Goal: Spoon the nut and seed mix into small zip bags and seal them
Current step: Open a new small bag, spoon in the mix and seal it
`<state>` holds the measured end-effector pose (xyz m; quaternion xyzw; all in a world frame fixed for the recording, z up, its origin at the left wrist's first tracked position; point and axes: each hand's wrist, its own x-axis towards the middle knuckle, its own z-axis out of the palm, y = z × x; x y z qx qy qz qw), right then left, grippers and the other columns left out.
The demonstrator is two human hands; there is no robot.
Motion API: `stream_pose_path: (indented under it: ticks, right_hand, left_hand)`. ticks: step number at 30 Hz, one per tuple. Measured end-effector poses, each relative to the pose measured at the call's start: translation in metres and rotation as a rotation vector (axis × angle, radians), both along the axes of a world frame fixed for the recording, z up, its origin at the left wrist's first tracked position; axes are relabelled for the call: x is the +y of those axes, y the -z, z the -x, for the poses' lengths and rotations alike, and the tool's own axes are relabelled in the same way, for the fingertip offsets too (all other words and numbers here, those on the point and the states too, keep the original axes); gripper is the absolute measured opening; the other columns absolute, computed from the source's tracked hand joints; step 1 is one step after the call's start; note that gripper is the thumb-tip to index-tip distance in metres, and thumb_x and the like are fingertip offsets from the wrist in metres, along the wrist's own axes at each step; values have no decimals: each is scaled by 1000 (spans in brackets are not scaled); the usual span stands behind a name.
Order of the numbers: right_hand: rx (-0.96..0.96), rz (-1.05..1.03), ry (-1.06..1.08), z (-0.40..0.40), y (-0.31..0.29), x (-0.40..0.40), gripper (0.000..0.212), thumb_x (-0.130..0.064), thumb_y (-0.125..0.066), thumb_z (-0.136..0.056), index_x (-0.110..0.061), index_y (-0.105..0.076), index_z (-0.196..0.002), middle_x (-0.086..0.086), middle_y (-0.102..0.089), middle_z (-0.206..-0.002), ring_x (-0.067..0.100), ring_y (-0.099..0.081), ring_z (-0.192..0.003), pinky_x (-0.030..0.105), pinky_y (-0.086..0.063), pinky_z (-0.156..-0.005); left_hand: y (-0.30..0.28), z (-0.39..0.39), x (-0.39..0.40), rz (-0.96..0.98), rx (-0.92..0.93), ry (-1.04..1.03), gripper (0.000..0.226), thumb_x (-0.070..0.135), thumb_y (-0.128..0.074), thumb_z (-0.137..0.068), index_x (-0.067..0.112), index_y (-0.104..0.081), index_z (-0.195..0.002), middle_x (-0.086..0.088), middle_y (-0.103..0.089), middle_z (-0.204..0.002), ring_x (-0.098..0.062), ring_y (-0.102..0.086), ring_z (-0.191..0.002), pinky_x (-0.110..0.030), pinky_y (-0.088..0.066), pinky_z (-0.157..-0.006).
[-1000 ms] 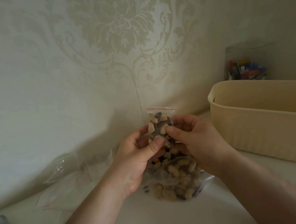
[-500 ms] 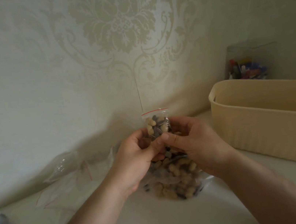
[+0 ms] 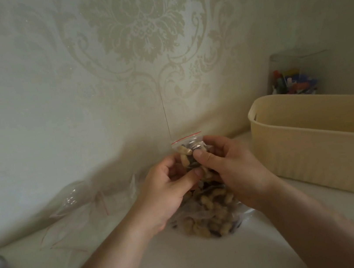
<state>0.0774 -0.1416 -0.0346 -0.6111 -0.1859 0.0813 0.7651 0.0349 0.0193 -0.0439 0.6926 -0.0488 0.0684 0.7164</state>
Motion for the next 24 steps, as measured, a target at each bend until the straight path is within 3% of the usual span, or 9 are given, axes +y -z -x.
stream_pose_path:
  ticks: [3,8,11,14,16,19,21,24]
  right_hand:
    - [-25,42,21,1,0,-2,19,-7,-65,-101,-16,-76,-113,13,-79,-106,32,-76,-100,43,-61,-85]
    - [9,104,67,3,-1,-3,13,-8,-66,-100,-12,-77,-106,13,-80,-98,32,-78,-95,50,-62,-89]
    - [14,154,75,2,0,-3,12,-5,-69,-96,-10,-78,-102,16,-79,-95,34,-77,-91,50,-63,-85]
    - [22,203,39,2,-1,-2,20,2,-67,-91,-12,-79,-100,14,-79,-92,26,-75,-83,38,-59,-75]
    - [43,219,37,2,-1,-2,22,2,-65,-90,-13,-81,-96,15,-79,-90,25,-74,-81,39,-59,-75]
    - [51,230,43,2,-1,-1,16,-5,-66,-94,-12,-81,-95,16,-79,-90,31,-77,-87,45,-63,-83]
    - [61,230,63,2,-2,-2,11,-10,-69,-95,-11,-80,-93,15,-79,-87,30,-78,-84,44,-63,-79]
    - [67,239,94,3,-3,-3,9,-16,-75,-93,-7,-76,-91,14,-79,-82,27,-77,-77,41,-62,-73]
  left_hand:
    - [0,0,1,21,4,7,23,4,-81,-86,17,-76,-105,-5,-80,-98,-16,-74,-90,-28,-57,-79]
    - [0,-3,4,82,-11,-52,20,12,-73,-94,17,-78,-112,-9,-79,-109,-24,-75,-104,-37,-57,-92]
    - [0,-4,3,44,32,-76,15,10,-75,-93,14,-80,-106,-12,-80,-105,-24,-74,-97,-39,-56,-89]
    - [2,-7,3,39,90,-94,21,12,-67,-86,12,-81,-102,-10,-77,-94,-26,-62,-88,-39,-48,-81]
    - [3,-7,1,33,98,-98,25,15,-66,-85,15,-81,-105,-11,-72,-90,-25,-56,-86,-38,-45,-78]
    - [1,-5,-1,4,84,-76,23,24,-65,-93,21,-82,-108,-24,-75,-98,-33,-68,-91,-51,-55,-88]
    - [-1,-5,-2,17,89,-86,22,27,-64,-102,17,-82,-106,-26,-76,-104,-38,-74,-97,-58,-56,-95]
    - [-2,-5,-1,12,91,-88,46,49,-70,-91,7,-78,-109,-36,-68,-109,-48,-70,-98,-68,-52,-95]
